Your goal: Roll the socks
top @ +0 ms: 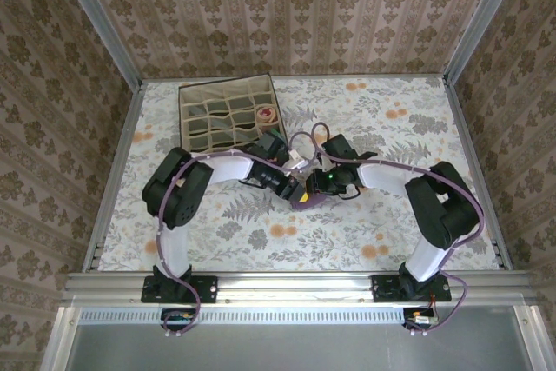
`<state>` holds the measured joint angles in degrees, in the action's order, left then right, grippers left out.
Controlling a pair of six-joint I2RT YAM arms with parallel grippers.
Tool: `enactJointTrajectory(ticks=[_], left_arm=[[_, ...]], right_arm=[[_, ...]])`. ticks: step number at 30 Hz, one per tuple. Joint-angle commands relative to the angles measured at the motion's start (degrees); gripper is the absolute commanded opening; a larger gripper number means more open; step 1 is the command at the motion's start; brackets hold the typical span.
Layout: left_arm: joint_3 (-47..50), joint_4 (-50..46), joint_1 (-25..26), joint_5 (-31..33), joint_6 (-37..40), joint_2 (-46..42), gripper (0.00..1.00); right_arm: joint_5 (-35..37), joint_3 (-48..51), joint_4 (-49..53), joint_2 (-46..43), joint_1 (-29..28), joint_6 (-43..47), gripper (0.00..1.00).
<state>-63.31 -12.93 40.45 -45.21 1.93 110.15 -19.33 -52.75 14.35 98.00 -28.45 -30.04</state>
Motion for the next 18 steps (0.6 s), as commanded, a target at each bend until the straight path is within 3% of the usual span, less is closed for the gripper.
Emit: enactJointTrajectory(ticks=[1,7,12,15,18], left_arm=[[3.9,1.9,1.7,10.2,5.7,-4.5,0.25],[11.9,10.9,5.4,20.6,14.1,-15.7,0.32],[21.1,20.0,12.3,33.4,23.7,-26.1,0.37],[23.5,22.5,15.6,39.5,27.6,-27.8,0.42],[23.8,24.0,16.3,41.7,27.9,-26.3,0.47]], right_arm=[[4.1,1.8,8.1,6.2,-1.1,2.4,0.21],[3.7,-0.1,10.8,9.7,-1.0,3.9,0.19],[3.5,-1.1,12.0,10.8,-1.0,4.5,0.19],[3.4,-1.6,12.5,11.0,-1.1,4.7,0.19],[3.1,-1.8,12.8,11.0,-1.0,4.8,0.19]])
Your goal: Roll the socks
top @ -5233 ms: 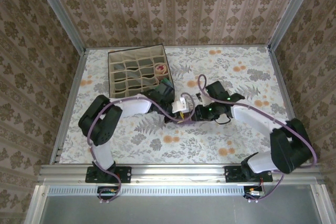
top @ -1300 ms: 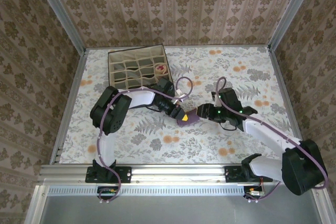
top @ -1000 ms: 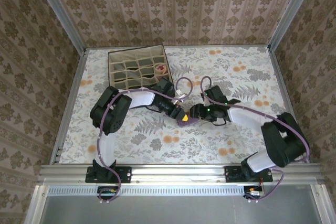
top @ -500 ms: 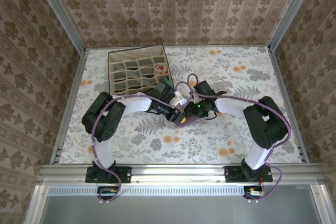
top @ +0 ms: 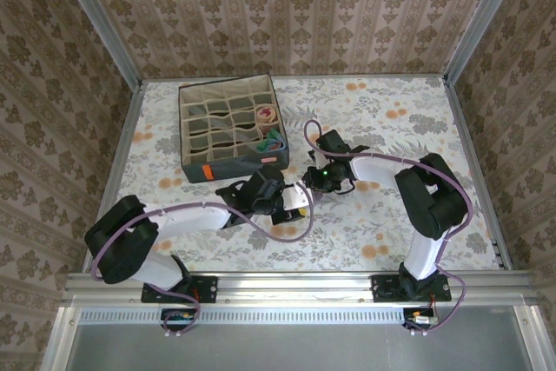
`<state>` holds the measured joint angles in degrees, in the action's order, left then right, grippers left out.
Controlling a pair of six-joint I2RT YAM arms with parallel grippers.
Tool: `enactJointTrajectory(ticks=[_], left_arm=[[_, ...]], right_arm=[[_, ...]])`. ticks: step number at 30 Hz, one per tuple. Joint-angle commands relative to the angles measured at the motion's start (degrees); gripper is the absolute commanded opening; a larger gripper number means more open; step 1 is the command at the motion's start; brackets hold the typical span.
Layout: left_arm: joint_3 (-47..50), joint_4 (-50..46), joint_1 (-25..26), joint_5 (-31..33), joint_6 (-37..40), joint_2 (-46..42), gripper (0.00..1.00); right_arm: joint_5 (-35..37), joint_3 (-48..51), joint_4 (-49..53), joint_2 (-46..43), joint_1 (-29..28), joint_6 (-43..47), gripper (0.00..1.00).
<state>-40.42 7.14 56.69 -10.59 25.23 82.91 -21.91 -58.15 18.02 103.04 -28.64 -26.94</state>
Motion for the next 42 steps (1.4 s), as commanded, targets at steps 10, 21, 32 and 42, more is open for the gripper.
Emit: enactJointTrajectory(ticks=[10,21,32,42], left_arm=[[-1.4,8.5,-0.8,7.2,4.0,11.1,0.47],[-4.1,0.6,-5.4,0.1,-6.6,16.6,0.16],[-4.7,1.7,-14.2,-17.3,-21.4,20.3,0.11],[-7.5,1.2,-16.8,-24.0,-25.5,23.7,0.09]], right_arm=[[4.8,3.2,10.2,5.8,-0.8,2.0,0.21],[5.7,3.9,9.0,-1.8,-0.2,0.5,0.50],[10.7,8.0,3.2,-20.4,3.0,-8.2,0.64],[8.5,13.3,-9.6,-20.2,3.1,-20.0,0.70]])
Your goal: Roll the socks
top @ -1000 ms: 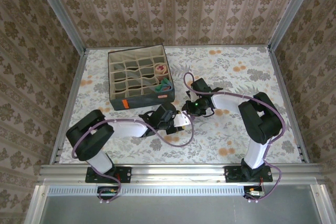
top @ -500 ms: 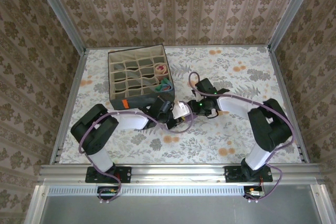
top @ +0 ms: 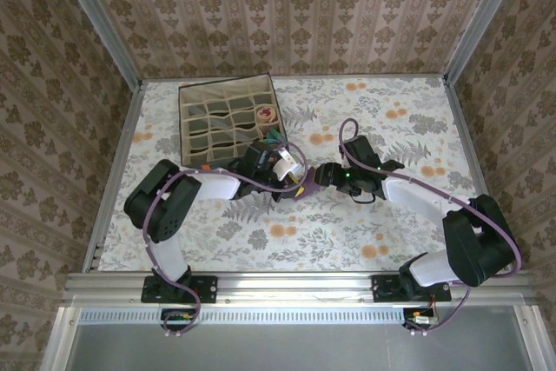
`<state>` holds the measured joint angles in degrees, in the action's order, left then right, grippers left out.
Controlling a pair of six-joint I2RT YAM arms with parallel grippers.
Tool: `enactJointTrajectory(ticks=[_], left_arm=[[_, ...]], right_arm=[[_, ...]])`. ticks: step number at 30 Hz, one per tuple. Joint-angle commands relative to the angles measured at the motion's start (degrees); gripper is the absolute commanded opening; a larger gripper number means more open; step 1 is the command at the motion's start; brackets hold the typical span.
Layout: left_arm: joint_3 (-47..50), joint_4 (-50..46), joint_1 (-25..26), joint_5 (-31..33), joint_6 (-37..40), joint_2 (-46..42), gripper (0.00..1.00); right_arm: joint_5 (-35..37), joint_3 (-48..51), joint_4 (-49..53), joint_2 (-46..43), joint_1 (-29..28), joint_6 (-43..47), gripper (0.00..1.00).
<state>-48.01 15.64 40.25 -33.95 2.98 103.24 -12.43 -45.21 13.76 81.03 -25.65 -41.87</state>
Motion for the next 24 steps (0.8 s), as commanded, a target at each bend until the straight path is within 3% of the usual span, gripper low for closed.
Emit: enactJointTrajectory(ticks=[1,24], left_arm=[[-0.3,-7.5,-0.6,-0.9,-3.3,3.7,0.09],[-3.5,-6.1,-2.7,-11.3,-6.8,12.0,0.07]], right_arm=[[-1.4,0.0,-5.5,2.9,0.1,-5.6,0.70],[-4.1,-6.5,-13.4,21.3,-0.2,-11.5,0.72]])
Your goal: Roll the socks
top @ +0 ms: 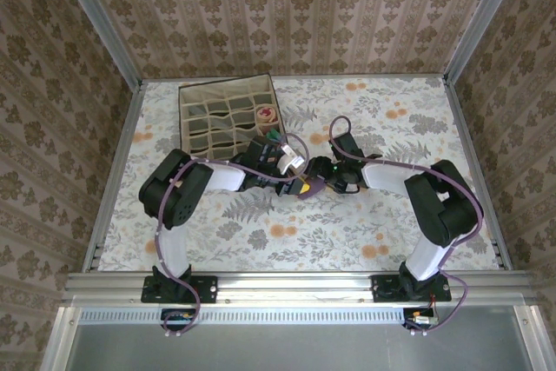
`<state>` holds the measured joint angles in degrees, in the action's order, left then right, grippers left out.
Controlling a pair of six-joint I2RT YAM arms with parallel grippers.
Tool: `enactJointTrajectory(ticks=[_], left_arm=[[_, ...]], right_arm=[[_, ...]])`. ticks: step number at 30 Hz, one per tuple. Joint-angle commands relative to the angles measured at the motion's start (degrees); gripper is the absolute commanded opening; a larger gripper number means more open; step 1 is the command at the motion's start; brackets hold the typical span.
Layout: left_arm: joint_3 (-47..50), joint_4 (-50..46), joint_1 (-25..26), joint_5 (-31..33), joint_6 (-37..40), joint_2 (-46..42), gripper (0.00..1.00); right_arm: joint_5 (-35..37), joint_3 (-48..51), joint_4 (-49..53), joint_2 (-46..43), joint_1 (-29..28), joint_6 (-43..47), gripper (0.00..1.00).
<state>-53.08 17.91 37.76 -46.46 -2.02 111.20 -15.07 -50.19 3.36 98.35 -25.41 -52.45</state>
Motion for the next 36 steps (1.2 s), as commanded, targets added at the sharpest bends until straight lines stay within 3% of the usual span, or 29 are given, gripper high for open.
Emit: enactJointTrajectory(ticks=[1,6,8,11,14,19,20,21,27,29,34,36], left_arm=[[1.5,-8.5,-0.4,0.8,-1.8,4.2,0.07],[1.9,-8.4,-0.9,-0.7,-0.3,4.1,0.06],[2.8,-7.8,-0.8,-0.5,0.8,3.2,0.06],[5.2,-5.6,-0.6,0.8,2.4,0.1,0.05],[6.4,-7.2,-0.3,2.7,5.4,-4.0,0.06],[8.4,-10.1,-0.2,7.6,10.3,-13.5,0.27],[8.4,-11.2,-0.4,8.9,11.1,-15.8,0.90],[8.4,-12.5,-0.5,9.2,11.6,-17.7,1.00],[9.2,-15.8,-2.8,19.0,12.9,-30.7,1.00],[11.2,-13.1,-2.9,27.0,11.2,-35.2,1.00],[12.7,-16.9,-3.3,37.4,13.6,-44.2,1.00],[13.1,-17.9,-3.9,43.8,11.0,-47.0,1.00]], right_arm=[[-1.4,-1.7,-3.0,4.7,-0.5,-1.1,0.72],[-3.1,-1.8,-5.2,8.0,0.0,-2.9,0.62],[-4.0,-1.8,-6.7,9.1,0.2,-3.5,0.48],[-5.0,-1.0,-10.0,9.6,0.4,-2.7,0.16],[-4.8,1.5,-15.3,7.8,0.4,-0.9,0.00],[1.0,3.6,-14.5,0.6,0.4,7.3,0.00],[2.4,3.7,-13.9,-1.1,0.4,9.5,0.00],[3.5,3.8,-13.0,-2.8,0.3,11.1,0.00],[5.8,1.8,-8.9,-11.2,0.2,23.0,0.00],[5.1,0.3,-8.1,-13.4,-0.1,27.6,0.00],[4.4,-7.1,-4.7,-14.0,-1.9,37.3,0.00],[5.4,-11.3,-2.6,-12.5,-3.2,40.8,0.00]])
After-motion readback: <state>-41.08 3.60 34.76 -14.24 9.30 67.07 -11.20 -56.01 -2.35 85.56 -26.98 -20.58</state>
